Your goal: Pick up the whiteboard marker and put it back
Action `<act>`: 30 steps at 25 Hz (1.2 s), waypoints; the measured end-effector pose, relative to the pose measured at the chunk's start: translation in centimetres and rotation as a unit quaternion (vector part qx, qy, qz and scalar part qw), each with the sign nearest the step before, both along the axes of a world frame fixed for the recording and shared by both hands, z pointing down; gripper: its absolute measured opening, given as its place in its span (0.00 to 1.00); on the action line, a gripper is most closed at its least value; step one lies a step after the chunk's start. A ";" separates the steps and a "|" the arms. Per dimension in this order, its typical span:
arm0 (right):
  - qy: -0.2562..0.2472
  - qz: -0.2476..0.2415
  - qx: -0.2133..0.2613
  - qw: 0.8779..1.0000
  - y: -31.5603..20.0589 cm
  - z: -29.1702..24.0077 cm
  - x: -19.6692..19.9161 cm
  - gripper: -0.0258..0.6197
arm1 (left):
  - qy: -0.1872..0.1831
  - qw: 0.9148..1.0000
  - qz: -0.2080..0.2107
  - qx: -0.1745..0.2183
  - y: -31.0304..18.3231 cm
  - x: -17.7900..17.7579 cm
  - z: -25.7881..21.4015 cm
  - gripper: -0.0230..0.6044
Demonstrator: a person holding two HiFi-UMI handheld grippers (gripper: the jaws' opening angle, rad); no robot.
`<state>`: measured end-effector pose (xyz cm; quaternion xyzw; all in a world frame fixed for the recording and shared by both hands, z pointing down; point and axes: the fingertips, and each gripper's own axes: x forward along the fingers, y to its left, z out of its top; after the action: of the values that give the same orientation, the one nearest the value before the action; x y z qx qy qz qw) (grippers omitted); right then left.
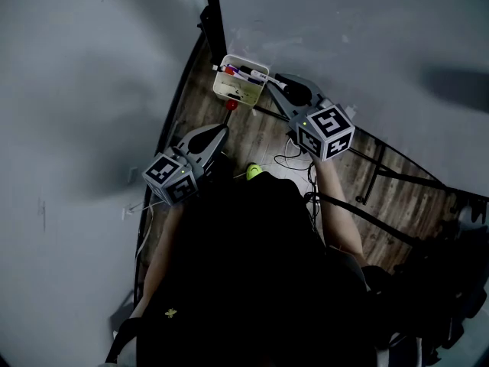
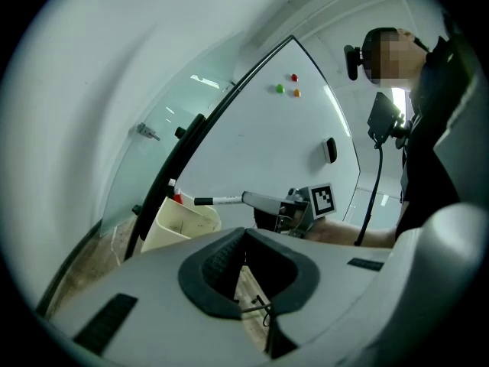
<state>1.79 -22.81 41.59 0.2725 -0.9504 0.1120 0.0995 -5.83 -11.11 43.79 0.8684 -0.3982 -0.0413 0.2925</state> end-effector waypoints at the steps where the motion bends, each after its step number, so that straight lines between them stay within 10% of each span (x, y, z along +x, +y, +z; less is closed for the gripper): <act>1: -0.002 0.000 0.001 1.000 0.2 -0.2 0.1 0.15 | 0.001 1.000 0.001 0.001 0.0 0.1 0.0 0.07; 30: -0.017 -0.011 0.023 1.000 2.9 -4.5 1.3 0.15 | 0.003 1.000 -0.008 0.017 -2.9 1.0 1.6 0.07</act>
<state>3.12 -19.94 37.10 0.2625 -0.9572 0.0933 0.0781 -4.82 -14.04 45.42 0.8702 -0.4030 -0.0534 0.2782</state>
